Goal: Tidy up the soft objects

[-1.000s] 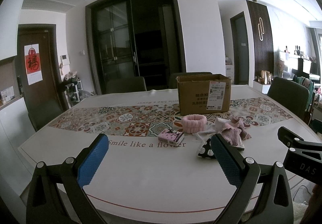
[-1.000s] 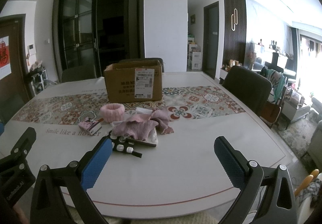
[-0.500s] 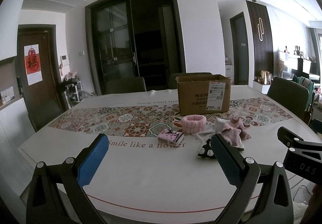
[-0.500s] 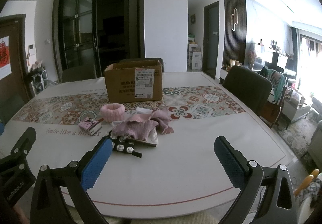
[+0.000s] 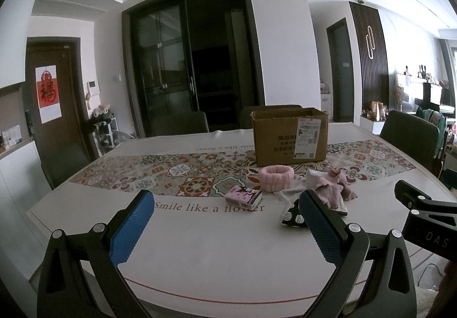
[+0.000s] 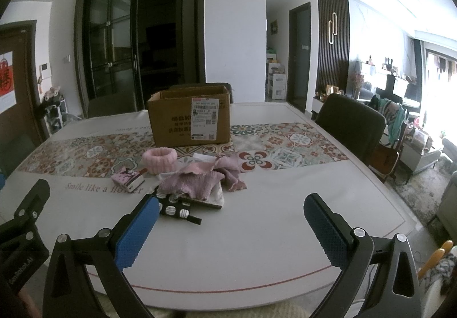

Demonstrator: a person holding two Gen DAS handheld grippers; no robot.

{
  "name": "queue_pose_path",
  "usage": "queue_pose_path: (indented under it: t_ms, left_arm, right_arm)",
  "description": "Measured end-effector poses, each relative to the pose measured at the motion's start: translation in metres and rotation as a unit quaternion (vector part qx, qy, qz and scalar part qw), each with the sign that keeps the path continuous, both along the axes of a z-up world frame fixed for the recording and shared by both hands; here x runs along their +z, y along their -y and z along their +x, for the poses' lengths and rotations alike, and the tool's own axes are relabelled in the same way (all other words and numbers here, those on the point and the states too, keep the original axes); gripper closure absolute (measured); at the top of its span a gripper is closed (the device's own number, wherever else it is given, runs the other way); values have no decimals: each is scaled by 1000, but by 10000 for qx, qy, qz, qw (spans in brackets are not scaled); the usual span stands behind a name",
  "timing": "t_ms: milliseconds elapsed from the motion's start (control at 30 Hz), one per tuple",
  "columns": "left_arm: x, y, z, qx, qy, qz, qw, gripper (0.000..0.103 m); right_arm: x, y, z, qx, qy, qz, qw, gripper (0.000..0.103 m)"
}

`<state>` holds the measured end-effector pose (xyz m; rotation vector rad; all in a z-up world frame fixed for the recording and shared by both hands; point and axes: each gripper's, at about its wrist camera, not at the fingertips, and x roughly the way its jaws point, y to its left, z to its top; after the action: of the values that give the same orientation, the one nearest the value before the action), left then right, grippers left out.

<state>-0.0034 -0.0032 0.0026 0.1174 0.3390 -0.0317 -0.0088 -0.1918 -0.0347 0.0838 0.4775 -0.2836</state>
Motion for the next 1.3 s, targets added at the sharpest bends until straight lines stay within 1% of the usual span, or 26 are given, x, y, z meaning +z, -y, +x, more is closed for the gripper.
queue_pose_path:
  t_ms: [333, 600, 733, 800, 1033, 1133, 1300]
  left_arm:
    - [0, 0, 1, -61, -27, -1, 10000, 0]
    - [-5, 0, 5, -197, -126, -8, 9997, 0]
    - [-9, 3, 11, -259, -241, 17, 9994, 0]
    - [-13, 6, 16, -320, -328, 35, 9989, 0]
    - [-24, 18, 30, -444, -409, 204, 9980, 1]
    - [-30, 24, 41, -565, -480, 246, 9969, 3]
    - [-39, 28, 63, -731, -608, 226, 9952, 4]
  right_arm:
    - [0, 1, 1, 13, -13, 13, 10000, 0]
    - [-2, 3, 1, 25, -54, 59, 10000, 0]
    - [-7, 3, 5, 62, -129, 110, 9998, 0]
    - [-14, 4, 11, 76, -186, 149, 9997, 0]
    - [-29, 11, 29, 152, -406, 335, 9985, 0]
    - [-34, 15, 40, 198, -425, 360, 9983, 0]
    - [-37, 17, 64, 302, -451, 299, 9981, 0]
